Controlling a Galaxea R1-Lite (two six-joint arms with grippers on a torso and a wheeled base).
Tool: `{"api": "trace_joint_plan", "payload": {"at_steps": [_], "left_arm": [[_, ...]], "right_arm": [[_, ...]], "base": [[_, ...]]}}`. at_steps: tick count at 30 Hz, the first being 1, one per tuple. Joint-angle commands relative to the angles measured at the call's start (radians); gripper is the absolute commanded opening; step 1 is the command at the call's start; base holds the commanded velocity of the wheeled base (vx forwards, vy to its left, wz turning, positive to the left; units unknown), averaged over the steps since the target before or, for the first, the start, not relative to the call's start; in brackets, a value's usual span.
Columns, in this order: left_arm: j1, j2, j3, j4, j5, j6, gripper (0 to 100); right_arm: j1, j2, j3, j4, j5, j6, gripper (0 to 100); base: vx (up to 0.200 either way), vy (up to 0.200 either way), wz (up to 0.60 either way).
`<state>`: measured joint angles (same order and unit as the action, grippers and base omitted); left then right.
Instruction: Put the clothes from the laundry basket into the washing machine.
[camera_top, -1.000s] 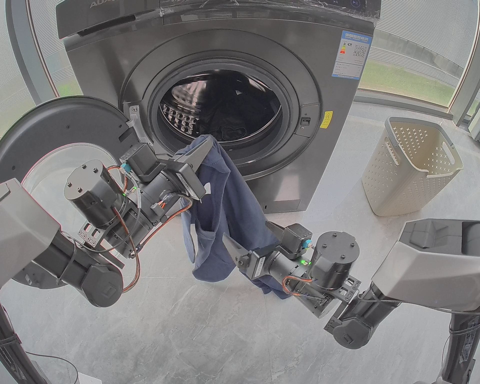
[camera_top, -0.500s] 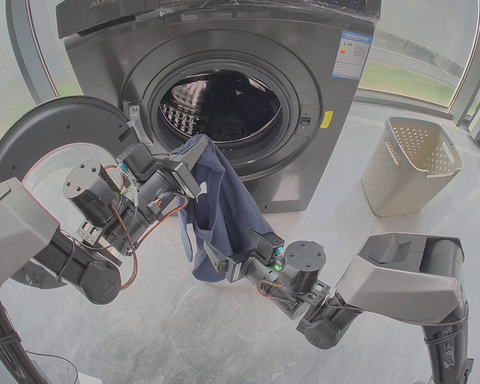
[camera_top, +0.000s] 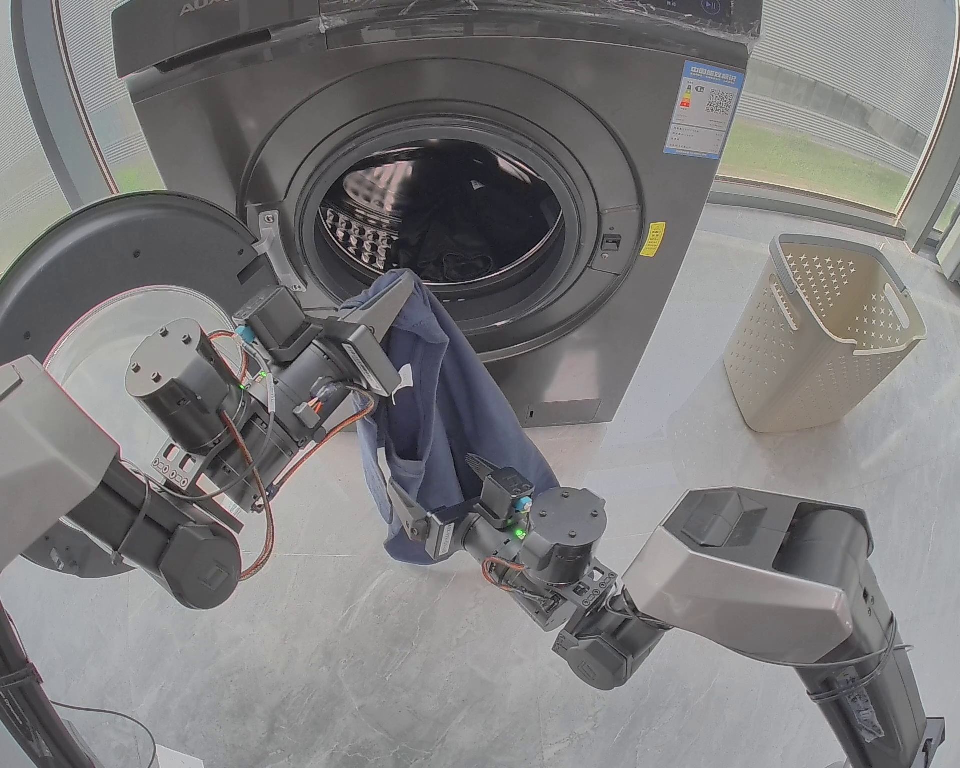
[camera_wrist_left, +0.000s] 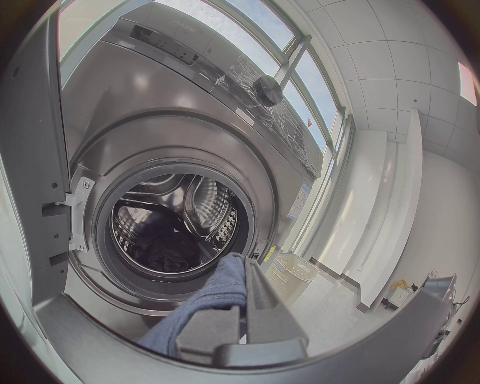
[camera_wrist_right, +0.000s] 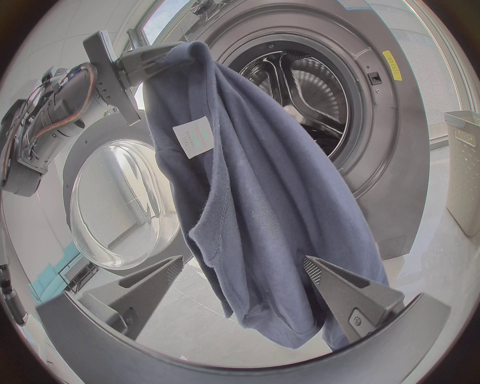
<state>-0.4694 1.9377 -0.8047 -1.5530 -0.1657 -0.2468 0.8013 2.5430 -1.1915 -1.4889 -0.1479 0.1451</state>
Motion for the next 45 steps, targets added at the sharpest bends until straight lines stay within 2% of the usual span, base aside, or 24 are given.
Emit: {"api": "trace_joint_plan", "payload": {"at_steps": [1, 6, 7, 14, 19, 20, 28, 30, 32, 33, 36, 41, 45], "left_arm": [[0.000, 0.003, -0.001, -0.001, 0.002, 0.000, 0], [0.000, 0.003, -0.001, -0.001, 0.002, 0.000, 0], [0.000, 0.003, -0.001, -0.001, 0.002, 0.000, 0], [0.003, 0.003, -0.002, -0.001, 0.002, 0.000, 0], [0.012, 0.001, -0.001, -0.001, 0.002, 0.000, 0], [0.017, 0.003, -0.001, -0.001, 0.002, 0.001, 0], [0.046, -0.002, 0.005, -0.001, 0.000, 0.003, 0], [0.051, -0.008, 0.012, -0.001, 0.000, 0.003, 0], [0.054, -0.009, 0.016, -0.001, 0.000, 0.003, 0], [0.060, -0.013, 0.025, -0.001, -0.001, 0.001, 0], [0.060, -0.040, 0.055, -0.001, -0.005, 0.000, 0], [0.057, -0.086, 0.114, -0.001, -0.012, 0.003, 0], [0.051, -0.108, 0.139, -0.001, -0.009, 0.009, 0]], "right_arm": [[-0.001, 0.068, -0.089, 0.015, 0.001, -0.012, 100], [-0.002, 0.089, -0.158, 0.029, -0.002, -0.015, 100], [-0.002, 0.095, -0.163, 0.026, -0.002, -0.015, 0], [-0.007, 0.088, -0.212, 0.016, -0.010, -0.013, 0], [-0.011, 0.036, -0.140, 0.009, -0.013, -0.012, 0], [-0.017, -0.032, -0.054, 0.007, -0.015, -0.007, 0], [-0.065, -0.337, 0.282, 0.007, -0.010, -0.006, 0], [-0.093, -0.405, 0.355, 0.012, -0.004, -0.010, 0], [-0.114, -0.435, 0.389, 0.012, -0.002, -0.012, 0], [-0.148, -0.468, 0.443, 0.013, -0.001, -0.013, 0], [-0.195, -0.500, 0.512, 0.009, -0.002, -0.012, 0], [-0.255, -0.572, 0.517, -0.002, -0.013, 0.019, 0], [-0.287, -0.615, 0.464, -0.002, -0.015, 0.024, 0]], "base": [[0.000, 0.000, 0.00], [0.000, 0.000, 0.00], [0.000, 0.000, 0.00], [0.000, 0.000, 0.00], [0.000, 0.000, 0.00], [0.000, 0.000, 0.00], [0.000, 0.000, 0.00], [0.000, 0.000, 0.00], [0.000, 0.000, 0.00], [0.000, 0.000, 0.00], [0.000, 0.000, 0.00], [0.000, 0.000, 0.00], [0.000, 0.000, 0.00]]}}
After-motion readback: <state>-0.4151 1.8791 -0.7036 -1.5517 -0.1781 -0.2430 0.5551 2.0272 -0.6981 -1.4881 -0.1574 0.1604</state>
